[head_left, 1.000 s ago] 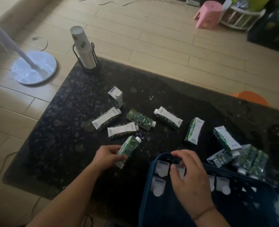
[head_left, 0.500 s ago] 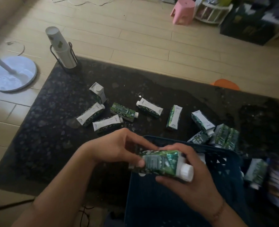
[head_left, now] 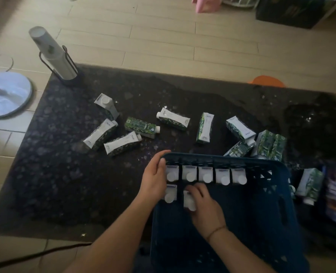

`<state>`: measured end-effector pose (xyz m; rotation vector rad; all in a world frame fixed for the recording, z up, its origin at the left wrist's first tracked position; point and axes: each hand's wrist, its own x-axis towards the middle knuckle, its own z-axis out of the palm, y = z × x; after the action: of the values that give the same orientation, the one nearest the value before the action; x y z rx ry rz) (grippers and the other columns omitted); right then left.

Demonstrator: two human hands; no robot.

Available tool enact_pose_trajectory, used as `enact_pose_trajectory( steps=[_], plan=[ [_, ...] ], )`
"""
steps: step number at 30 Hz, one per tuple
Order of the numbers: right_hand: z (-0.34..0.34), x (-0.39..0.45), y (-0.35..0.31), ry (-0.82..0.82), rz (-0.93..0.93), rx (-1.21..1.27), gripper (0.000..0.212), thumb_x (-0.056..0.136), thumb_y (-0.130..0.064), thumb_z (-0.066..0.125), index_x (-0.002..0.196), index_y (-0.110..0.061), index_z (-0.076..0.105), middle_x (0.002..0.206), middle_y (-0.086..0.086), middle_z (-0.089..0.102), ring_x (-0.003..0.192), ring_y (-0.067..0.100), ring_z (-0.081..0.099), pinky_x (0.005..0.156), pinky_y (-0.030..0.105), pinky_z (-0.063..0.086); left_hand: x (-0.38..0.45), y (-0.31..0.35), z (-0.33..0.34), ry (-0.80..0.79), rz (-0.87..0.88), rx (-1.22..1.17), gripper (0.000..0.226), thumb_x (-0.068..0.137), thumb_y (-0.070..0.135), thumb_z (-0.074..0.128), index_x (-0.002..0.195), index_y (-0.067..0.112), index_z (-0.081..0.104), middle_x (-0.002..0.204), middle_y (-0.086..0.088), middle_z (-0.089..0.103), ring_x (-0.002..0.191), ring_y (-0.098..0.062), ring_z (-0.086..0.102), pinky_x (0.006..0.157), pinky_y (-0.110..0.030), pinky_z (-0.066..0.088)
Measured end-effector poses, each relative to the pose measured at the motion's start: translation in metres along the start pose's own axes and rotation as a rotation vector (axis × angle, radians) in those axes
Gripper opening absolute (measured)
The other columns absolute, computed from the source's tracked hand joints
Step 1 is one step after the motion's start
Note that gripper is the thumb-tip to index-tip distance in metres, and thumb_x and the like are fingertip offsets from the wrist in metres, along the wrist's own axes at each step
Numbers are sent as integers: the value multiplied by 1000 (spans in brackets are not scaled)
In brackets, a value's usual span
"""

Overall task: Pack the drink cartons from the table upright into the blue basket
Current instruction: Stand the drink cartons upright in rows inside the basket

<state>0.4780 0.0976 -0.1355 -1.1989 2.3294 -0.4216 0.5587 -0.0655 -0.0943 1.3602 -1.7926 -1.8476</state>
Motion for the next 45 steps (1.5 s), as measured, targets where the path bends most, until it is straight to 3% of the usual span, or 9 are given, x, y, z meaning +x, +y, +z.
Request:
enact_pose_trajectory(
  steps=[6,11,19,23,26,29,33,38,45],
  plan=[
    [22,7,-1,76,104,112,74,68,11,65,128,-28,46,131,1,33,72,23,60,53,29,51,-9,0,-5,-52,-143,-107,21,101,41,42,118,40,54,111,24,59,100,9,54,81,-12,43],
    [29,3,4,142,135,173,65,69,11,67,113,-28,40,126,-2,33,61,28,57,44,39,49,-34,-31,-11,-100,-226,-152,63,84,60,44,142,33,43,136,13,54,122,-1,51,100,-26,45],
    [32,6,0,224,182,291,61,72,14,65,119,-20,47,133,6,41,85,29,63,69,34,54,-35,-33,-3,-88,-101,-83,53,97,54,26,137,31,51,128,13,62,121,-3,55,104,-37,46],
    [16,-5,-4,92,253,209,75,75,-2,67,129,-41,34,144,-8,32,98,25,61,63,35,52,-27,-33,-11,-67,-149,-136,50,96,58,31,127,33,60,120,8,67,114,-8,61,99,-42,50],
    [-4,-16,-14,142,251,115,84,58,-4,77,122,-44,41,130,-13,41,95,23,63,57,28,47,6,-31,-33,178,-73,136,23,97,40,48,116,35,60,121,12,60,116,-5,55,104,-35,44],
    [-25,-15,-31,277,192,83,76,50,-3,83,108,-41,51,111,-11,45,77,21,62,55,24,47,56,-32,-62,360,-18,560,51,90,30,63,137,24,46,146,2,41,138,-20,32,114,-37,29],
    [-54,16,-58,435,8,196,33,75,-29,59,107,-34,56,106,-15,45,82,5,52,69,13,44,118,-44,-92,183,-120,1034,82,86,41,63,151,22,18,158,-4,19,145,-30,14,116,-51,16],
    [-67,72,-73,443,-154,222,30,84,-26,52,113,-25,55,114,-4,49,103,6,49,89,7,36,143,-65,-107,77,-32,1332,70,92,33,52,150,19,16,147,-6,34,131,-32,35,103,-53,33],
    [-78,98,-79,395,-228,77,45,75,-20,65,119,-21,55,115,-4,48,105,16,50,81,26,49,132,-50,-120,68,-100,778,58,95,21,57,146,21,30,141,-10,44,122,-35,43,96,-48,43]
  ],
)
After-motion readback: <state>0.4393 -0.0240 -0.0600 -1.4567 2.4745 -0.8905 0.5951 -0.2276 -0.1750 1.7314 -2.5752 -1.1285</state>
